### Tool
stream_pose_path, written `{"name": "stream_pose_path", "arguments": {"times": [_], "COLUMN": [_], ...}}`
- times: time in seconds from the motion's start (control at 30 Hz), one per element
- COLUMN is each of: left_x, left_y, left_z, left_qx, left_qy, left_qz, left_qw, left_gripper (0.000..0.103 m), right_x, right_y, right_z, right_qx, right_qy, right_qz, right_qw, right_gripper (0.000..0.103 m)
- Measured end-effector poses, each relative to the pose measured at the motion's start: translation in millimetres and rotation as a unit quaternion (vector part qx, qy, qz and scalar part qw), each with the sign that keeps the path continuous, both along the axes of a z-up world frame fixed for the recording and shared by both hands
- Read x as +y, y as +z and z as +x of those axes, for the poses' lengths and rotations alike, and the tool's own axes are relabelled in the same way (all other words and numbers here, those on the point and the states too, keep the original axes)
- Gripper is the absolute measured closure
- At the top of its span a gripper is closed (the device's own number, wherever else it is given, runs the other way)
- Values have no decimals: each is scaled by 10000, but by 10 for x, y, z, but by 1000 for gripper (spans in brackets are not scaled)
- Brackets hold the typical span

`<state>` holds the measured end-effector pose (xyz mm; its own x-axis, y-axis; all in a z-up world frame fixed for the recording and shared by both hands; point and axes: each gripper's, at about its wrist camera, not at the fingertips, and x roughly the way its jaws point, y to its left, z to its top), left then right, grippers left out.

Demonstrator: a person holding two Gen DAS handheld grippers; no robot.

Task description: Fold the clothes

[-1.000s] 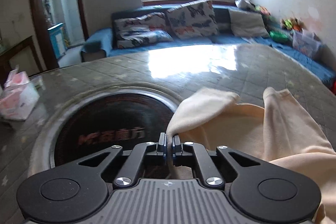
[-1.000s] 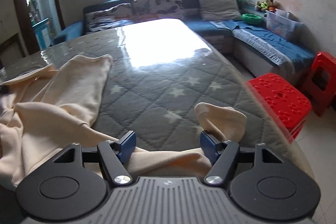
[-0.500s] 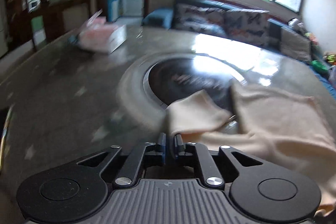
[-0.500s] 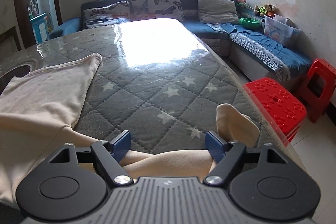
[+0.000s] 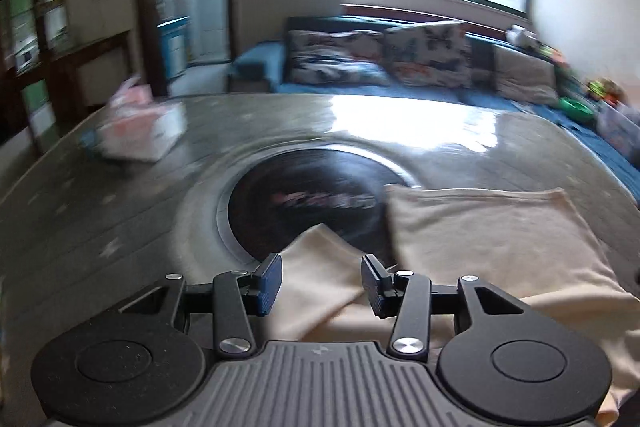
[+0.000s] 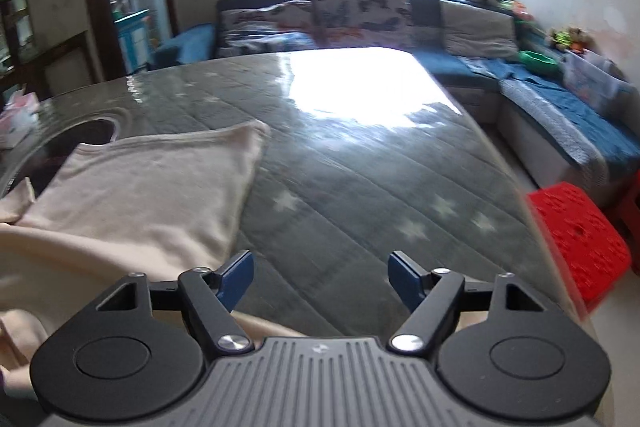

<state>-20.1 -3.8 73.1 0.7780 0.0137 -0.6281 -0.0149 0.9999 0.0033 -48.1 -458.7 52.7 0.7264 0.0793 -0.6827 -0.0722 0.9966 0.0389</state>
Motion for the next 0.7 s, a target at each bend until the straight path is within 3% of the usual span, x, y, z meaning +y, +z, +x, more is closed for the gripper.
{"name": "stream_pose_path", "arguments": {"times": [0.2, 0.5, 0.57, 0.67, 0.7], "left_x": [-242, -438, -436, -448, -461], "left_y": [-196, -500, -548, -582, -590], "left_z": [611, 1235, 1321, 1407, 1428], "left_qx": [334, 671, 750, 807, 797], "left_qy": [-273, -515, -556, -699, -769], "left_qz": [95, 579, 570, 460, 450], "left_qw": [9990, 9947, 9940, 9932, 9928], "left_gripper": [56, 57, 62, 77, 86], "right_x": [218, 469, 505, 558, 576], "right_y": [3, -19, -55, -108, -126], "right_z": [445, 1115, 1221, 1379, 1432], "right_qx": [95, 201, 245, 311, 333], "right_qy": [468, 762, 789, 830, 844], "right_qz": [69, 181, 158, 123, 112], "right_qw": [9988, 9967, 9965, 9960, 9958], "right_gripper": [40, 53, 56, 61, 66]}}
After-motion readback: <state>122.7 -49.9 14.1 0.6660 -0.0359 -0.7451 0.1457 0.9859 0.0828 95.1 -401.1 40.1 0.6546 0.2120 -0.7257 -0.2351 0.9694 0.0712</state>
